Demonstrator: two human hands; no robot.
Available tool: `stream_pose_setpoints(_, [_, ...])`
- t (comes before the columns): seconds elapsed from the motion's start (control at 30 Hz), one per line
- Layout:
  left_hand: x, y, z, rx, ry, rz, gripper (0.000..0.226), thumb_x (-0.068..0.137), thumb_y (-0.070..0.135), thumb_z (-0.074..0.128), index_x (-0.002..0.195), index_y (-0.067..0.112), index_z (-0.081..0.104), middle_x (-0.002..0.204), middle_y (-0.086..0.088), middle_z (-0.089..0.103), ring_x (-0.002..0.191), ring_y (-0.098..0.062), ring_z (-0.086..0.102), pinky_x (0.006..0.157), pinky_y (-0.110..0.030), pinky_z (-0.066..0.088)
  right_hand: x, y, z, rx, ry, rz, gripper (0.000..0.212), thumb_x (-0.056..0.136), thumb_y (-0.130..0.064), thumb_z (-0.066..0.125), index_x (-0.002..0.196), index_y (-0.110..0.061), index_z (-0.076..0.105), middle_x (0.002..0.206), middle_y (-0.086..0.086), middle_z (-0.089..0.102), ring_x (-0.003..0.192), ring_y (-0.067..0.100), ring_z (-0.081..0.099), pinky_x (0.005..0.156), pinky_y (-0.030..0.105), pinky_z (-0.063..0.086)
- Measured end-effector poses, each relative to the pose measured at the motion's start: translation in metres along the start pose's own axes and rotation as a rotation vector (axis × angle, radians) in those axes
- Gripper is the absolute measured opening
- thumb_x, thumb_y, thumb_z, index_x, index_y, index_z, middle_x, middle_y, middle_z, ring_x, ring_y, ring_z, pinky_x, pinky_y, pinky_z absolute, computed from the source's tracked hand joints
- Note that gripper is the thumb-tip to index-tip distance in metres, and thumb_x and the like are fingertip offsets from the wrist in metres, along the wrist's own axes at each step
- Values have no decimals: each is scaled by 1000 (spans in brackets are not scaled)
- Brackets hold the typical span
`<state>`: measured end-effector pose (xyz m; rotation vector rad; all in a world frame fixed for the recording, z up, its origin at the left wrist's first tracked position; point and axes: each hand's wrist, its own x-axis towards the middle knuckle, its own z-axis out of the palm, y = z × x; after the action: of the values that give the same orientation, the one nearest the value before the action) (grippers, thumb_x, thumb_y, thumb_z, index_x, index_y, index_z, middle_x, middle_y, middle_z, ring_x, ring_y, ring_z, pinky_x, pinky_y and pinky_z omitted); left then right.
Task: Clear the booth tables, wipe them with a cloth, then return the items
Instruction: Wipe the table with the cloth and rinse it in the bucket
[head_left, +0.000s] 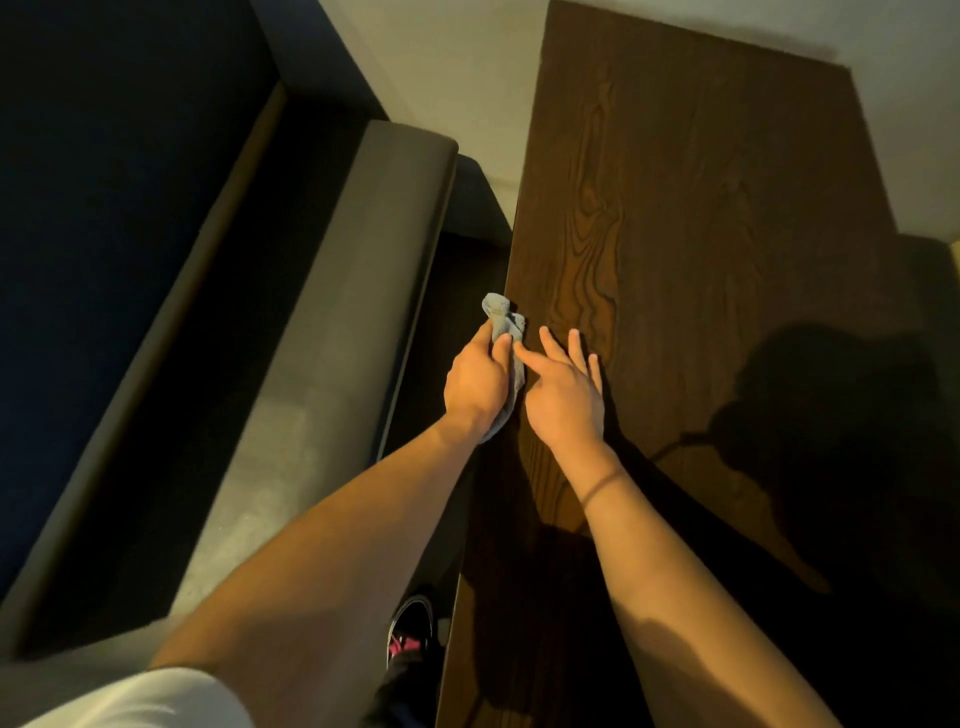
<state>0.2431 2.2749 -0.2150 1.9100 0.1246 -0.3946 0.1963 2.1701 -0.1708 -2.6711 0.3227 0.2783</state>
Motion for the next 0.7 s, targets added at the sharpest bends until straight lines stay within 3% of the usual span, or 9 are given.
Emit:
stream_pose_setpoints(0.1, [-40, -15, -3, 7, 12, 9, 42, 108, 38, 39, 148, 30, 48, 135, 7, 63, 121, -11, 58, 99, -33, 44, -38, 0, 12, -23, 5, -12, 60, 97, -7, 45, 147, -41, 42, 165, -8, 22, 155, 18, -1, 125, 46, 0])
stream_pose_setpoints(0.4, [-184, -70, -14, 50, 48, -28, 39, 108, 36, 39, 145, 27, 50, 124, 12, 62, 111, -3, 56, 87, -22, 38, -181, 7, 43, -57, -83, -104, 58, 100, -14, 44, 150, -43, 37, 165, -11, 18, 154, 17, -2, 125, 46, -2])
stream_pose_setpoints(0.53, [-250, -97, -17, 43, 67, -68, 41, 108, 38, 40, 144, 23, 52, 130, 5, 65, 117, -10, 59, 90, -24, 39, -249, 14, 61, -89, -86, -179, 59, 100, -14, 43, 151, -42, 33, 165, -10, 18, 155, 18, 1, 125, 46, -1])
stream_pose_setpoints(0.7, [-318, -117, -22, 81, 100, -128, 30, 108, 40, 39, 120, 26, 63, 97, 14, 63, 89, -3, 59, 68, -13, 35, -311, 17, 79, -92, -92, -219, 58, 100, -14, 43, 150, -42, 36, 165, -10, 19, 155, 18, 3, 125, 47, 2])
